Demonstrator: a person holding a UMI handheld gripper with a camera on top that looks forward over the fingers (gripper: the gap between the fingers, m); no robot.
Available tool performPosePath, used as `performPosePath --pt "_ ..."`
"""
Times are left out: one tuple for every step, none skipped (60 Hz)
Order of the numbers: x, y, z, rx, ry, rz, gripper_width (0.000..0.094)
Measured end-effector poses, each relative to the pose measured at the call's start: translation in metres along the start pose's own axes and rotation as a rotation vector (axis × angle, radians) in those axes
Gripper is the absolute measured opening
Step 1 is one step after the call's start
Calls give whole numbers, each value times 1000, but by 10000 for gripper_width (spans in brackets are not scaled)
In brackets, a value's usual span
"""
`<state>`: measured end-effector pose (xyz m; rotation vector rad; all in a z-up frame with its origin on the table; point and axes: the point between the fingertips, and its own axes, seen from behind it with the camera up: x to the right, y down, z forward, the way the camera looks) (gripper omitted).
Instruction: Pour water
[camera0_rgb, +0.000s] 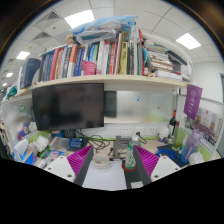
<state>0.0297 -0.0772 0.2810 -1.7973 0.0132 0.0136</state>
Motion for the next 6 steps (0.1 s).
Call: performPosePath --pt "0 -1 0 3 2 2 818" --pt "1 -3 0 5 4 4 814" --pt "1 -5 0 8 5 6 817" --pt "1 -6 0 10 7 8 817" --pt "2 -7 0 13 7 10 817" --pt "2 -9 0 16 7 12 817"
